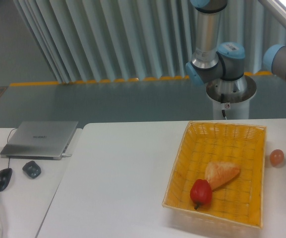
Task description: Place the yellow pepper in a basket
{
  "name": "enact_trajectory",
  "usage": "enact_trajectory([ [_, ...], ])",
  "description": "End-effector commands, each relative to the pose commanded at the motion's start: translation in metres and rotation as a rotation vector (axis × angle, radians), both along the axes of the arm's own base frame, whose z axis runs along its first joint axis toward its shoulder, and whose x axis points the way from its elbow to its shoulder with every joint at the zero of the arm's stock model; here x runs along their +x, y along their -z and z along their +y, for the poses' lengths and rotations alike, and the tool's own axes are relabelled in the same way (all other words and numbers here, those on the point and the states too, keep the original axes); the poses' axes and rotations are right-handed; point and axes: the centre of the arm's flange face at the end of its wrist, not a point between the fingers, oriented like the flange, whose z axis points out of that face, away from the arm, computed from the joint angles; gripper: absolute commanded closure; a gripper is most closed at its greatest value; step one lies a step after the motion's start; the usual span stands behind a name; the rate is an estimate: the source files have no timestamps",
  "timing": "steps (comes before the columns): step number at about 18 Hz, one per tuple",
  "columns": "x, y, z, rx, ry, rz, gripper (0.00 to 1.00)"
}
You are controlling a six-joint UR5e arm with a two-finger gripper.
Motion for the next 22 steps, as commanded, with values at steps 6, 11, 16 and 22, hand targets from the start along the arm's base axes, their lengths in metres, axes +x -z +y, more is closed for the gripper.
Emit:
enact_trajectory([
  [6, 0.003, -0.002, -0.001, -0.043, 0.006, 0.029, 0.0],
  [11, -0.004, -0.002, -0.017, -0.204, 0.129, 0.089, 0.0],
  [16, -0.003, 0.019, -0.033, -0.249, 0.19, 0.053, 0.0],
  [22, -0.003, 0.029, -0.052, -0.254, 0.232, 0.02, 0.0],
])
